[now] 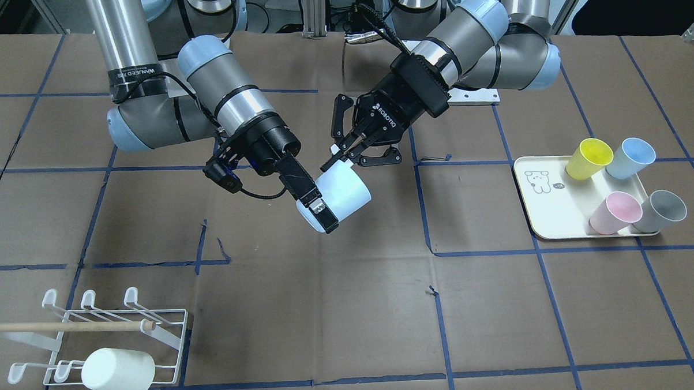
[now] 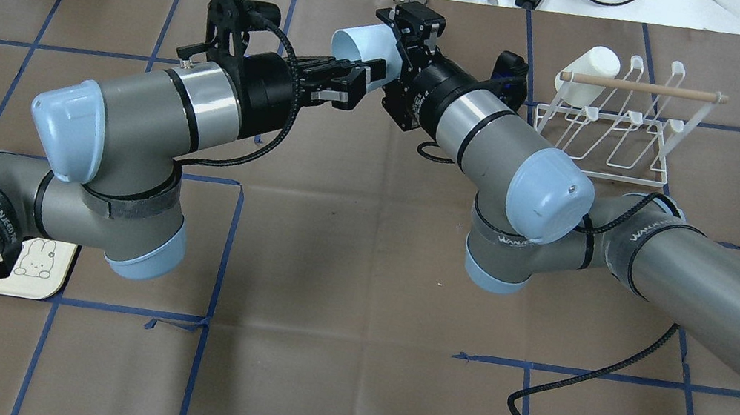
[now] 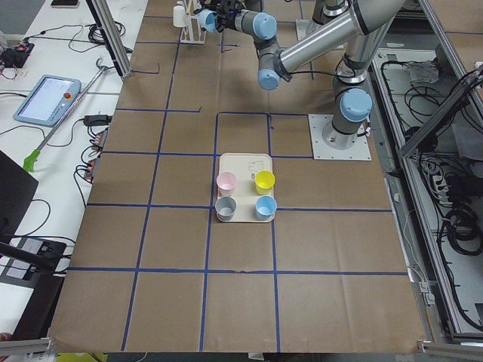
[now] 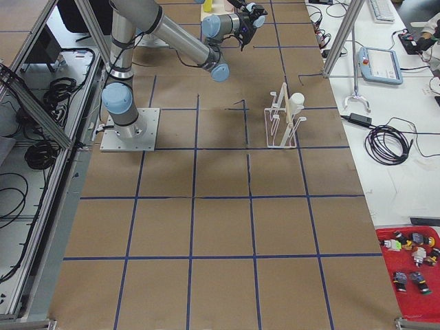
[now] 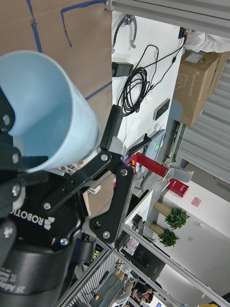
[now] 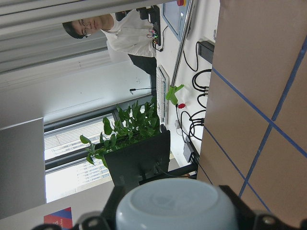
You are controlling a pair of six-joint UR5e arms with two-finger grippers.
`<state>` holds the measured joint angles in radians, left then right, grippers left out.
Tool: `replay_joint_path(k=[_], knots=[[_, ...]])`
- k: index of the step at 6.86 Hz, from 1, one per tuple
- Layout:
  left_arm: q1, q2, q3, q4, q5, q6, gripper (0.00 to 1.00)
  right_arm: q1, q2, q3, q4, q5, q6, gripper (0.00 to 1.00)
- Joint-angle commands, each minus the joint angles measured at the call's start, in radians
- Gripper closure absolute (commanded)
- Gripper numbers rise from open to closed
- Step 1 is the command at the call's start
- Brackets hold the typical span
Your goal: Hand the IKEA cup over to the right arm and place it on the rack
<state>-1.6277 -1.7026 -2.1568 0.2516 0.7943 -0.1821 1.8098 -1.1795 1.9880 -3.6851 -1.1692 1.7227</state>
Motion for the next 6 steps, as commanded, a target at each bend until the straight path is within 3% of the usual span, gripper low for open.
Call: replay_joint_path(k=[1, 3, 5, 6], knots=[[0.000, 0.001, 0.000, 0.000, 0.000, 0.000, 0.86, 0.000, -0.003, 0.000, -0.006, 0.002, -0.002, 0.55], [0.002, -0.006, 0.017, 0.000, 0.000, 0.004, 0.33, 0.000, -0.003, 0.000, -0.006, 0.002, -0.002, 0.56], [0.002, -0.008, 0.031, -0.002, 0.000, 0.001, 0.11, 0.000, -0.003, 0.000, -0.004, 0.002, -0.002, 0.56], [0.003, 0.009, 0.032, -0.003, -0.004, 0.001, 0.06, 0.000, -0.005, 0.000, -0.004, 0.002, -0.002, 0.56]])
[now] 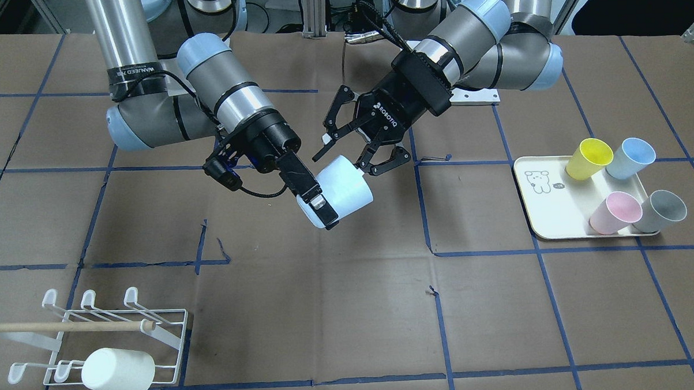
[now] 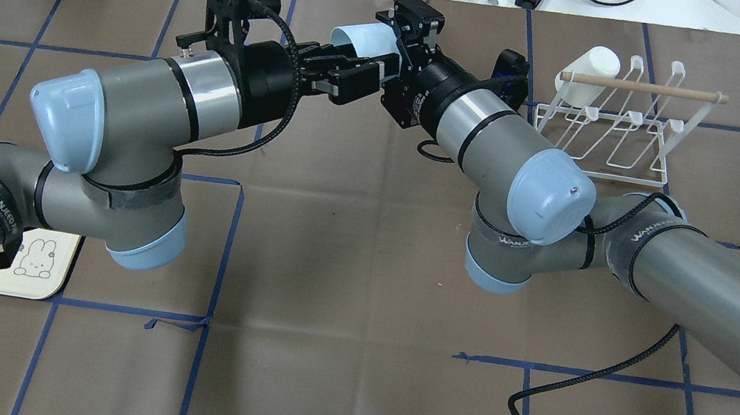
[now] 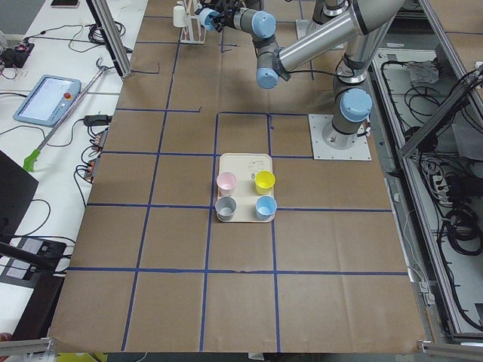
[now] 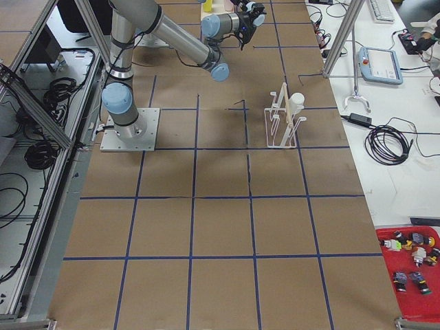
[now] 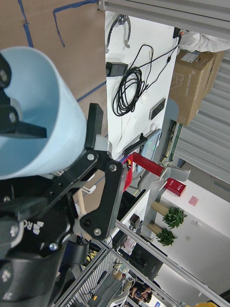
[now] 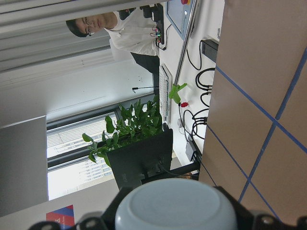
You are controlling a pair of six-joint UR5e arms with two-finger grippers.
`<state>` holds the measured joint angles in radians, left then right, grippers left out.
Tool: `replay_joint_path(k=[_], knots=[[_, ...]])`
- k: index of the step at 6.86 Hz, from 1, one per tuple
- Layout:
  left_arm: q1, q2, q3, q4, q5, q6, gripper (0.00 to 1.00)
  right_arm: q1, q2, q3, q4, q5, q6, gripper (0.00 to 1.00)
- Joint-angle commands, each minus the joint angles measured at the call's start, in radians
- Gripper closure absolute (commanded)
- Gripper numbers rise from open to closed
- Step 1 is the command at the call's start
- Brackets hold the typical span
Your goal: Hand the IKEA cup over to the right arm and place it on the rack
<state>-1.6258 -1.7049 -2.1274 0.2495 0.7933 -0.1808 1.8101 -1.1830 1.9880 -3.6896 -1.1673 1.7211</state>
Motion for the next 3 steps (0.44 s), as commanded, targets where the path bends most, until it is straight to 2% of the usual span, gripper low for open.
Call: replay_joint_path(k=[1, 2, 3], knots=[[0.012, 0.027, -0.008, -0.001, -0.014, -0.002, 0.04, 0.000, -0.001, 0.000, 0.000, 0.000, -0.002, 0.56], [0.024, 0.036, -0.018, -0.003, -0.023, -0.002, 0.02, -0.008, -0.001, -0.002, 0.000, 0.001, -0.003, 0.56], [0.076, 0.059, -0.044, -0.003, -0.087, 0.000, 0.01, -0.024, 0.002, -0.006, -0.003, 0.001, -0.009, 0.56]])
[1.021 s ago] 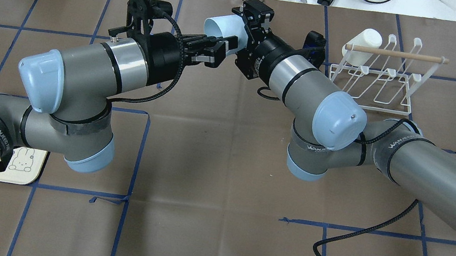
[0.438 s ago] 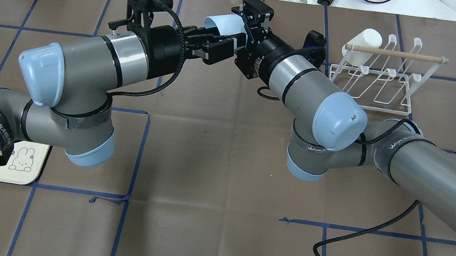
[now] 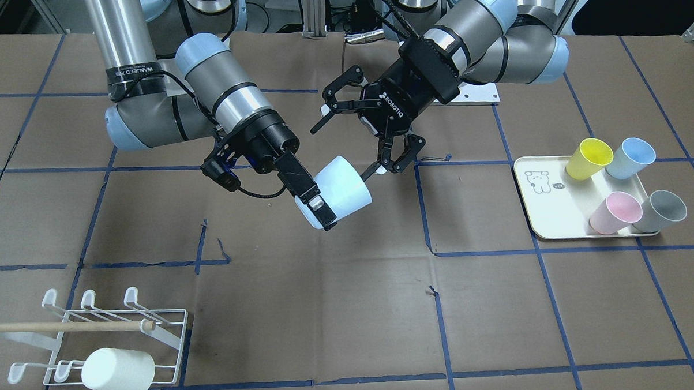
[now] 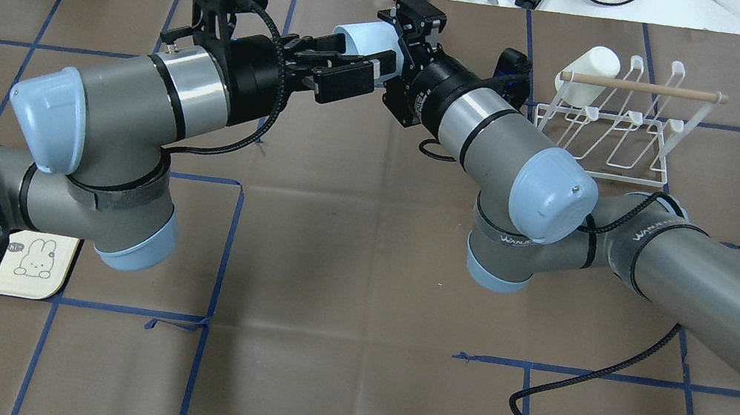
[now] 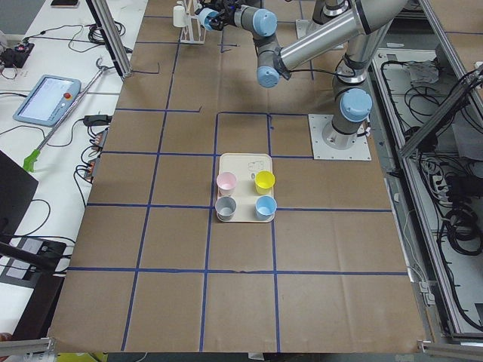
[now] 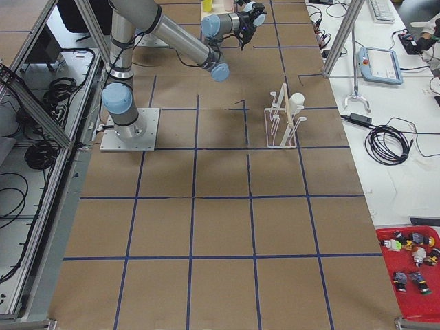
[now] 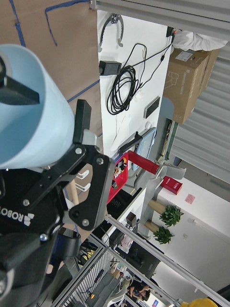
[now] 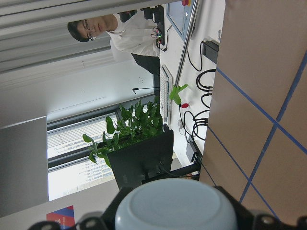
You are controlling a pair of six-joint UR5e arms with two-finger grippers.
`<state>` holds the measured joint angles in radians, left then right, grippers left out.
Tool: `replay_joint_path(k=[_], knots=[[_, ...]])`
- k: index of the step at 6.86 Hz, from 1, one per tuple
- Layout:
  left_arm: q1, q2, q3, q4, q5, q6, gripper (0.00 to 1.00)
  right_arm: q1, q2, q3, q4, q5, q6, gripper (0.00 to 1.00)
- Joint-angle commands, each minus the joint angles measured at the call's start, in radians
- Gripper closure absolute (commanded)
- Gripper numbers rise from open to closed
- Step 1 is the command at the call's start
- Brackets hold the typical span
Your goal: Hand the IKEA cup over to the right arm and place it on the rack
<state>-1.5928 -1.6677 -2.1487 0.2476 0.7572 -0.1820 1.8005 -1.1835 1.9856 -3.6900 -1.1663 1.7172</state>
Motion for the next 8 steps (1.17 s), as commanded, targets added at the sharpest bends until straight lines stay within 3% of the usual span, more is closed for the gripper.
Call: replay_joint_path(k=[1, 2, 3, 4, 5, 8], knots=[[0.139, 0.064, -0.057, -0.008, -0.150, 0.001, 0.01, -0.051, 0.007, -0.023, -0.001, -0.003, -0.010, 0.56], [0.234, 0.107, -0.103, -0.010, -0.229, 0.001, 0.01, -0.113, 0.007, -0.043, -0.010, -0.004, -0.084, 0.56], [0.267, 0.123, -0.111, -0.026, -0.233, 0.001, 0.01, -0.154, 0.004, -0.047, -0.012, -0.004, -0.281, 0.66], [0.269, 0.128, -0.097, -0.107, -0.216, 0.001, 0.01, -0.173, 0.002, -0.045, -0.013, -0.006, -0.479, 0.68], [0.270, 0.132, -0.077, -0.187, -0.160, 0.001, 0.01, -0.191, 0.002, -0.044, -0.016, -0.006, -0.721, 0.82], [0.234, 0.123, 0.091, -0.588, 0.087, 0.004, 0.01, -0.298, 0.005, -0.039, -0.024, -0.012, -1.240, 0.83]])
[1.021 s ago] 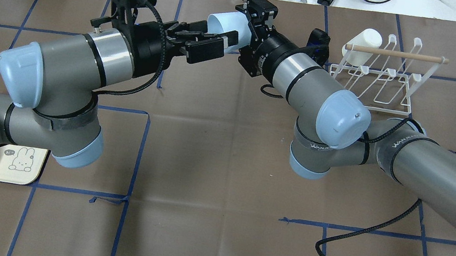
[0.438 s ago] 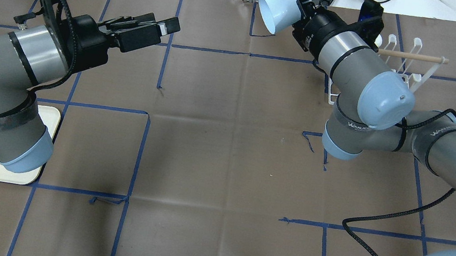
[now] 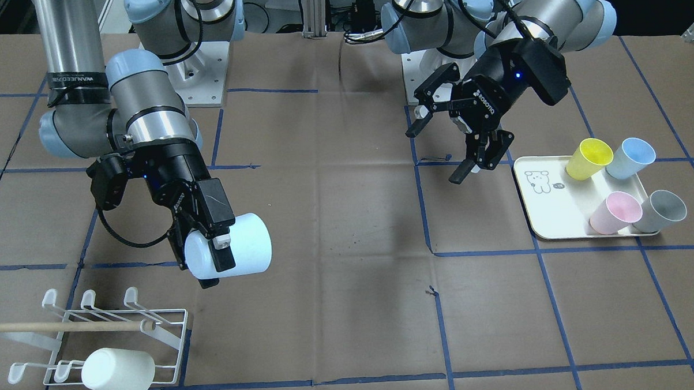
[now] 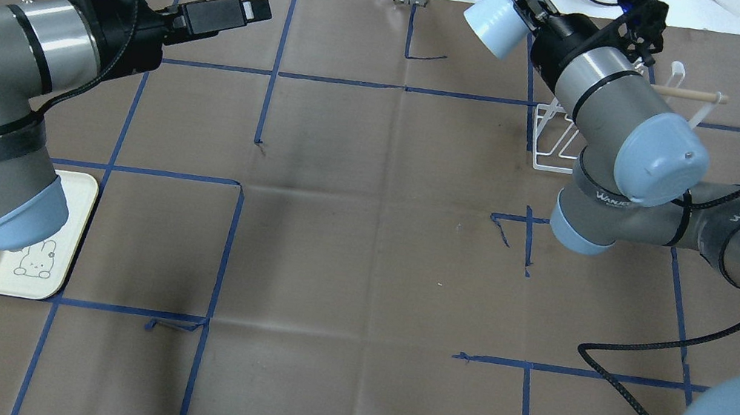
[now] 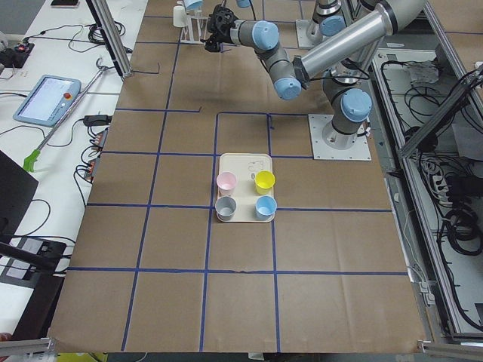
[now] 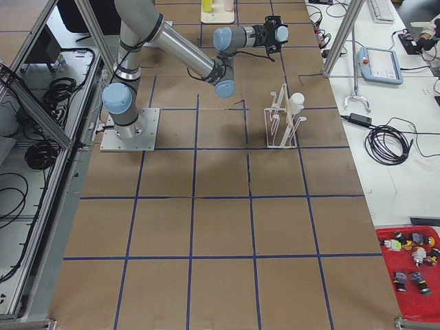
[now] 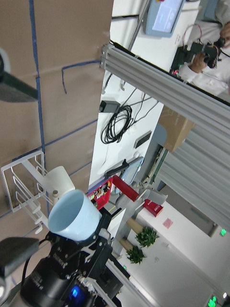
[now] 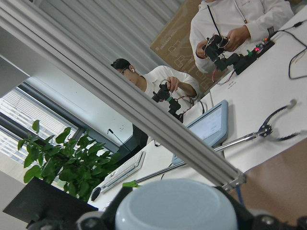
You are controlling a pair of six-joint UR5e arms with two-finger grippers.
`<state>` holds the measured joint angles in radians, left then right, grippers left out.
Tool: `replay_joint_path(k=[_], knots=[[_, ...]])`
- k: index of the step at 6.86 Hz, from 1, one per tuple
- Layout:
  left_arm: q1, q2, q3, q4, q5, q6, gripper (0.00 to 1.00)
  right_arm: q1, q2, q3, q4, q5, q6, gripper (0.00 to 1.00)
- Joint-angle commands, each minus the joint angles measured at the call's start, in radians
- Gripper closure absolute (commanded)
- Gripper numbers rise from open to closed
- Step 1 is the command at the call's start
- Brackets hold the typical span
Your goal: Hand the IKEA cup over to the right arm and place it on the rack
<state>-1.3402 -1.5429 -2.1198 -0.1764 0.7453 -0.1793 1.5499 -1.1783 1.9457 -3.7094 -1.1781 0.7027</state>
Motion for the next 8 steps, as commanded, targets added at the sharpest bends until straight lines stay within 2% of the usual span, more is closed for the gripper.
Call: replay_joint_path(k=[1, 2, 3, 4, 5, 6, 7, 8], knots=[[-0.066, -0.002, 0.130, -0.322, 0.230, 0.000, 0.01, -0.097, 0.000, -0.001, -0.012, -0.008, -0.332, 0.83], [-0.132, 0.000, 0.230, -0.538, 0.391, 0.000, 0.01, -0.162, 0.002, -0.002, -0.039, -0.052, -0.344, 0.82], [-0.187, -0.008, 0.353, -0.807, 0.539, 0.001, 0.01, -0.209, 0.009, -0.001, -0.073, -0.158, -0.406, 0.82], [-0.201, -0.012, 0.435, -1.001, 0.613, 0.001, 0.01, -0.237, 0.043, -0.007, -0.083, -0.188, -0.563, 0.82], [-0.201, -0.006, 0.495, -1.192, 0.688, 0.009, 0.01, -0.279, 0.096, -0.031, -0.083, -0.187, -0.593, 0.82], [-0.201, 0.003, 0.542, -1.319, 0.725, 0.024, 0.01, -0.301, 0.145, -0.092, -0.084, -0.177, -0.595, 0.82], [-0.201, 0.012, 0.552, -1.363, 0.821, 0.120, 0.01, -0.306, 0.201, -0.150, -0.084, -0.175, -0.598, 0.82], [-0.203, 0.017, 0.534, -1.361, 0.850, 0.176, 0.01, -0.306, 0.215, -0.166, -0.084, -0.178, -0.604, 0.82]])
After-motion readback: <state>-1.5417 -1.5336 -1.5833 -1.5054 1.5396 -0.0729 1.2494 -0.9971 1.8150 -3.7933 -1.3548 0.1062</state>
